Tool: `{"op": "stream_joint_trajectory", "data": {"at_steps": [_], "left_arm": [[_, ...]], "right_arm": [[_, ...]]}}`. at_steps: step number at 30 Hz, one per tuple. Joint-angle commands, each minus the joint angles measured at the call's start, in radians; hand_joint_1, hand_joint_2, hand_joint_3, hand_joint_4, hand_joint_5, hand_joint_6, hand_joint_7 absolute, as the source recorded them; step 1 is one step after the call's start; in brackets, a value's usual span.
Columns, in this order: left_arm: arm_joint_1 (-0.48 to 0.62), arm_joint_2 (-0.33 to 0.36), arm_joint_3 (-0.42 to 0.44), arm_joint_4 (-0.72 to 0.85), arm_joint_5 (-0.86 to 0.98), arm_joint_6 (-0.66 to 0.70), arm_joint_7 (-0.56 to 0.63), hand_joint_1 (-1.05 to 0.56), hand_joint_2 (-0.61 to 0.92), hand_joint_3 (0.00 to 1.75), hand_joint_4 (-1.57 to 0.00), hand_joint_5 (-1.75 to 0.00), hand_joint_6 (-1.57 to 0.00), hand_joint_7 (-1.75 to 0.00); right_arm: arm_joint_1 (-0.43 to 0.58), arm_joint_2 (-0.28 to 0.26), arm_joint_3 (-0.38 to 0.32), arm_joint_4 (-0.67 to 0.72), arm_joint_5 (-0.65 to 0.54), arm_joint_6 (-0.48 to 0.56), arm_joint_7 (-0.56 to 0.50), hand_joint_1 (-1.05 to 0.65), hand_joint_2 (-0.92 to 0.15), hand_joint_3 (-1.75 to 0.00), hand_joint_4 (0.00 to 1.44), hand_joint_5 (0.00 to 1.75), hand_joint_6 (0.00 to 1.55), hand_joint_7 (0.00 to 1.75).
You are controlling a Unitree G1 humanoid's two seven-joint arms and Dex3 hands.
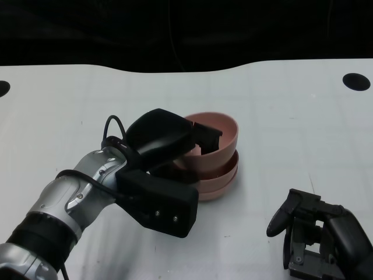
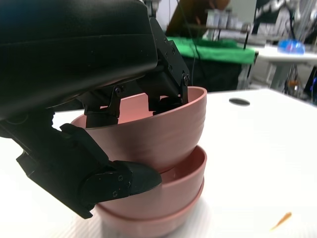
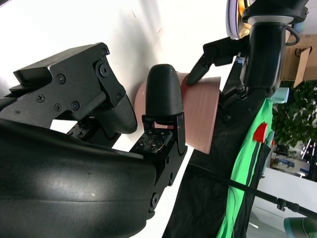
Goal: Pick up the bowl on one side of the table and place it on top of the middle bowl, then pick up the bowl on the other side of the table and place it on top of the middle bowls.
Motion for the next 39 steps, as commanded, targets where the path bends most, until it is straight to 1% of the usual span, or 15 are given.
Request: {"op": "stream_joint_trajectory", "data": {"at_steps": [1,2,3,4,6,7,10,15,24,26,28,36,37,38,39], "left_arm": [[-0.028,0.017,-0.006,-0.002,-0.006,-0.001,-0.027,-0.28,0.72,0.52,-0.76,-1.28,-0.88,-0.58],[-0.029,0.023,-0.012,-0.012,0.006,0.007,-0.039,-0.29,0.78,0.41,-0.75,-1.21,-0.9,-0.46],[-0.027,0.028,-0.014,-0.027,0.013,0.02,-0.057,-0.38,0.86,0.31,-0.63,-0.88,-0.8,-0.25],[-0.024,0.032,-0.015,-0.042,0.018,0.035,-0.074,-0.44,0.89,0.28,-0.57,-0.67,-0.72,-0.14],[-0.018,0.037,-0.016,-0.07,0.023,0.06,-0.096,-0.5,0.91,0.27,-0.52,-0.44,-0.63,-0.04],[-0.013,0.04,-0.017,-0.086,0.027,0.073,-0.102,-0.59,0.92,0.31,-0.43,-0.34,-0.52,-0.02],[0.001,0.053,-0.016,-0.132,0.039,0.101,-0.112,-0.75,0.92,0.45,-0.21,-0.22,-0.3,0.0],[0.029,0.065,-0.001,-0.195,0.019,0.136,-0.131,-0.83,0.92,0.53,-0.05,-0.18,-0.17,0.0],[0.118,0.117,0.074,-0.295,-0.046,0.102,-0.093,-0.82,0.92,0.52,0.0,-0.23,-0.16,0.0],[0.168,0.126,0.11,-0.314,-0.084,0.057,-0.048,-0.77,0.92,0.49,0.0,-0.41,-0.22,-0.03],[0.208,0.125,0.138,-0.324,-0.113,0.019,-0.011,-0.74,0.92,0.47,-0.01,-0.48,-0.25,-0.04],[0.399,0.043,0.254,-0.315,-0.312,-0.197,0.143,-0.52,0.92,0.28,0.0,-1.12,-0.44,-0.16],[0.426,0.037,0.265,-0.324,-0.323,-0.223,0.154,-0.51,0.92,0.28,0.0,-1.19,-0.41,-0.27],[0.445,0.033,0.274,-0.33,-0.329,-0.241,0.161,-0.48,0.92,0.31,0.0,-1.33,-0.23,-0.72],[0.456,0.029,0.281,-0.333,-0.332,-0.255,0.164,-0.47,0.92,0.32,0.0,-1.38,-0.14,-0.92]], "right_arm": [[0.0,-0.002,-0.002,-0.016,-0.004,0.002,0.0,-0.03,-0.35,-1.52,0.91,1.75,0.81,1.47],[0.0,-0.002,-0.002,-0.016,-0.004,0.002,0.0,-0.03,-0.35,-1.52,0.91,1.75,0.81,1.47],[0.0,-0.001,-0.002,-0.016,-0.005,0.002,-0.001,-0.04,-0.35,-1.52,0.91,1.75,0.82,1.47],[-0.001,-0.001,-0.002,-0.015,-0.003,0.002,0.0,-0.04,-0.35,-1.52,0.92,1.75,0.82,1.47],[-0.002,0.0,-0.003,-0.013,-0.001,0.0,0.0,-0.04,-0.34,-1.52,0.92,1.75,0.82,1.47],[-0.002,-0.001,-0.002,-0.013,-0.003,0.0,0.0,-0.04,-0.34,-1.52,0.92,1.75,0.82,1.47],[-0.003,-0.001,-0.003,-0.012,-0.001,-0.001,0.002,-0.04,-0.34,-1.52,0.92,1.75,0.82,1.47],[-0.001,-0.001,-0.006,-0.013,0.005,0.002,0.005,-0.04,-0.35,-1.52,0.91,1.75,0.82,1.47],[-0.001,-0.002,-0.007,-0.008,0.002,-0.007,0.007,-0.03,-0.35,-1.52,0.91,1.75,0.82,1.47],[0.002,-0.002,-0.007,-0.013,0.003,-0.003,0.007,-0.03,-0.35,-1.52,0.91,1.75,0.82,1.47],[0.003,-0.002,-0.007,-0.013,0.001,-0.007,0.008,-0.03,-0.35,-1.52,0.92,1.75,0.82,1.47],[0.002,-0.004,-0.006,-0.008,-0.008,-0.013,0.007,-0.03,-0.35,-1.52,0.91,1.75,0.82,1.47],[0.002,-0.004,-0.005,-0.008,-0.009,-0.014,0.007,-0.03,-0.35,-1.52,0.91,1.75,0.82,1.47],[0.003,-0.003,-0.005,-0.008,-0.009,-0.015,0.007,-0.03,-0.35,-1.52,0.91,1.75,0.82,1.47],[0.003,-0.003,-0.005,-0.008,-0.008,-0.015,0.007,-0.03,-0.35,-1.52,0.91,1.75,0.82,1.47]]}}
